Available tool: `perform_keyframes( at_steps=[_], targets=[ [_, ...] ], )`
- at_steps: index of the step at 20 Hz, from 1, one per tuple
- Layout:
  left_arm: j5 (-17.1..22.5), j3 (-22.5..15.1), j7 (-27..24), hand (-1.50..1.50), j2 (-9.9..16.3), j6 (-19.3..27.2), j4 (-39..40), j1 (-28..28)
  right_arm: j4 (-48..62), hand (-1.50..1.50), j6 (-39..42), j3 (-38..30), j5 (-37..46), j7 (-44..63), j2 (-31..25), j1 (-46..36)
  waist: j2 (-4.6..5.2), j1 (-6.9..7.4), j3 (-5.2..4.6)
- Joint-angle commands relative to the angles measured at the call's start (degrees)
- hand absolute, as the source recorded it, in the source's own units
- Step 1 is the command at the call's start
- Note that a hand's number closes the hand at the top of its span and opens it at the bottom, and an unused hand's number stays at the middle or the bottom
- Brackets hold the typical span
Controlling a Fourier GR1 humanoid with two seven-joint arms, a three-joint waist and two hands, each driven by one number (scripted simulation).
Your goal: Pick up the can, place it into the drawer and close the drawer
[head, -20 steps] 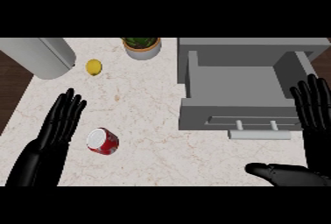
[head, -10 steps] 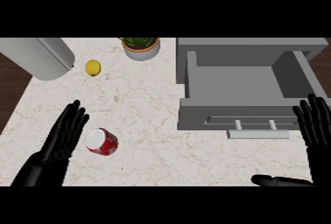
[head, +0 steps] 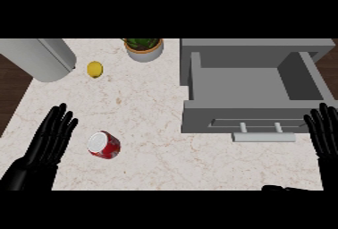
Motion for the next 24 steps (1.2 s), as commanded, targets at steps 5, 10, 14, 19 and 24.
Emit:
perform_keyframes(
  at_steps=[5,10,14,19,24],
  targets=[
    [0.5,2.9,-2.1,-1.5,-0.8,-0.1,7.0,-4.1,-3.8,-1.5,1.6,-1.9,-1.8,3.8,0.1,0.9,0.0,-0.09,-0.02],
    [-2.6,-0.7,-9.0,-1.5,-3.1,0.5,12.8,-1.2,4.2,-1.5,3.7,-5.2,-1.6,-3.2,-0.4,-0.4,0.02,0.06,-0.01],
    [0.4,5.1,-13.5,-1.5,-1.4,-1.1,20.2,-4.5,4.1,-1.5,5.6,-6.0,-2.3,-5.2,0.0,1.4,0.02,-0.09,-0.01],
    [-1.4,3.6,-18.6,-1.5,-2.7,-0.3,23.3,-1.2,5.2,-1.5,5.1,-3.5,1.5,-7.1,2.8,2.2,0.02,0.03,-0.02],
    [-1.3,6.1,-24.9,-1.5,-1.4,-1.1,27.7,1.1,2.6,-1.5,8.2,-9.2,-5.0,-4.3,-0.2,2.4,0.0,-0.01,-0.02]
  ],
)
